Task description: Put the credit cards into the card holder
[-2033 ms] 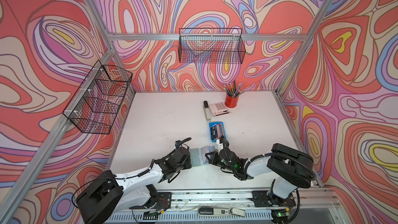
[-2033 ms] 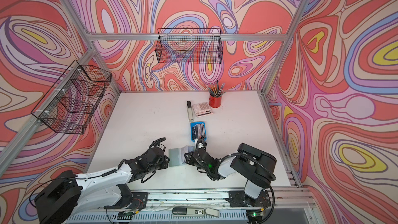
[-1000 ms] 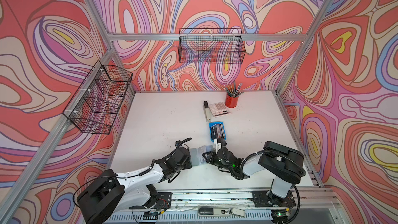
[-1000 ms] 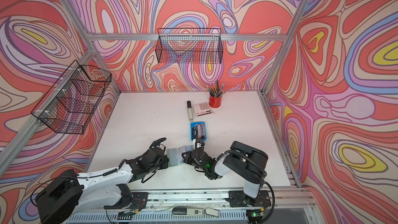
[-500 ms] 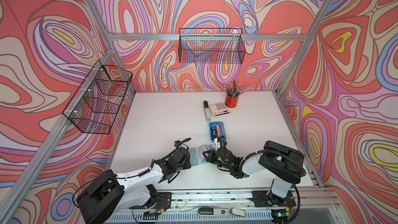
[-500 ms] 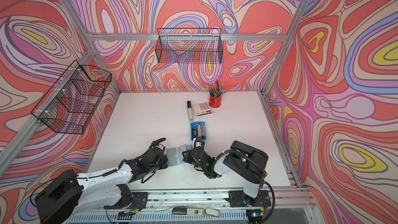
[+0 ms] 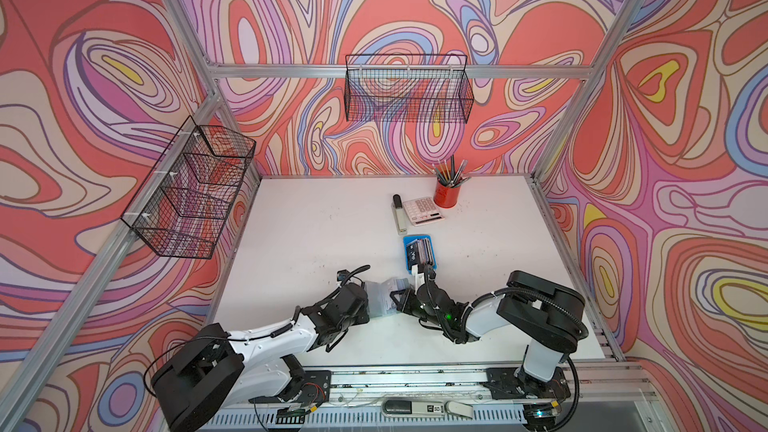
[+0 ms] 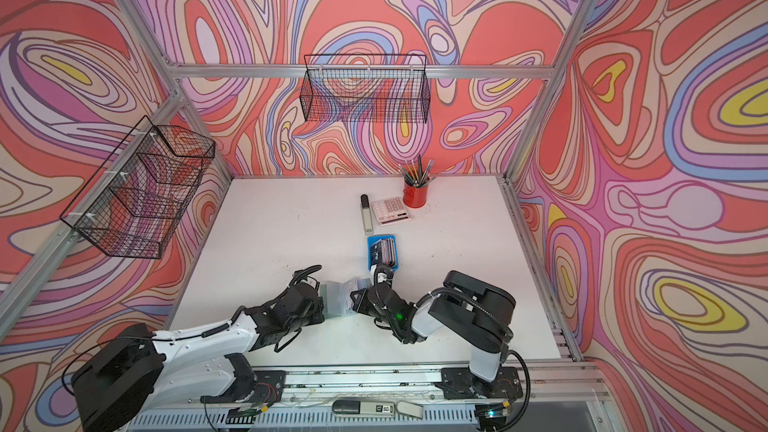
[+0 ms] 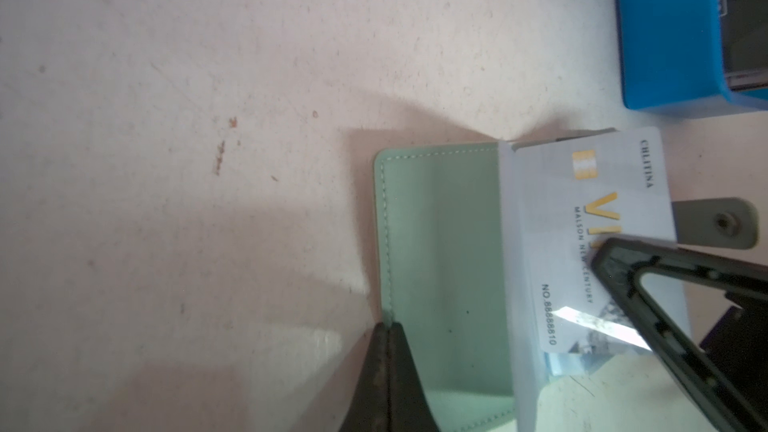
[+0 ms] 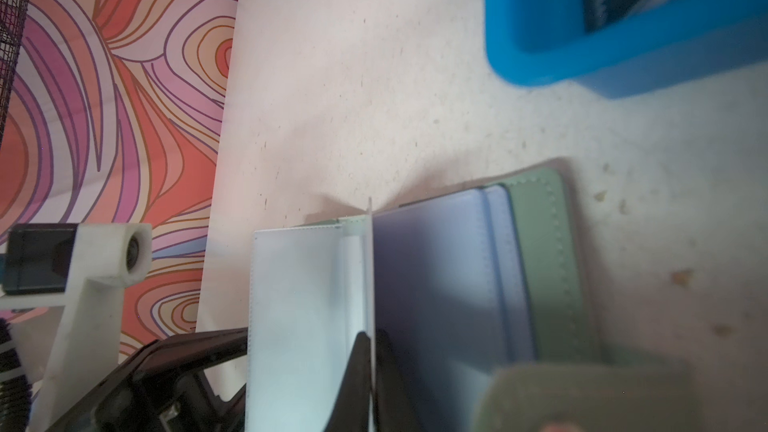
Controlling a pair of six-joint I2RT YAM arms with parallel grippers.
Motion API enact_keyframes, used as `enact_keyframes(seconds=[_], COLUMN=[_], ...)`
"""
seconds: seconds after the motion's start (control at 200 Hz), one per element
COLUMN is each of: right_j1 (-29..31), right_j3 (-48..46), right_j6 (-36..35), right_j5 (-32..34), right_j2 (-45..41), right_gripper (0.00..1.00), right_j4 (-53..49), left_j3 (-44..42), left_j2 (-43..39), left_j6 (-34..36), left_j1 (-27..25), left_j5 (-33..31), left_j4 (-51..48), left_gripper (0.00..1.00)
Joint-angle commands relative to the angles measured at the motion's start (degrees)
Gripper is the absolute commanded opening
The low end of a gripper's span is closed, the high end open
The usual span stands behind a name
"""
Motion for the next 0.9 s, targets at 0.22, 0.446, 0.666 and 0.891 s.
enact_keyframes(seconds=[0.22,0.446,0.666,0.891], right_j1=[0.61,0.58,0.75,1.02], right_j3=[0.27,-0.34,-0.96,-0.22], right_j6=[-1.65,-2.16,-2.36,-2.51], right_j5=[-2.08,-1.67,-1.01,-0.81], right_j2=[-1.07,-1.34,-2.89,-2.17], right_gripper=[0.0,0.0,0.0,0.0], right_j4=[-1.72,-1.11,-0.38,-0.89], left_j3=[-0.86,-1.02,-1.08,-1.12], left_j2=[0.22,-1.16,-2.7,-3.34], left_j6=[0.31,0.31,0.31,0.31], left_j1=[0.31,0.36,0.27,0.29], left_j5=[0.26,0.23,-0.05,-0.07], left_j4=[-2.77,-3.41,-4.59,-4.71], left_gripper=[0.01,0.01,0.01,0.02])
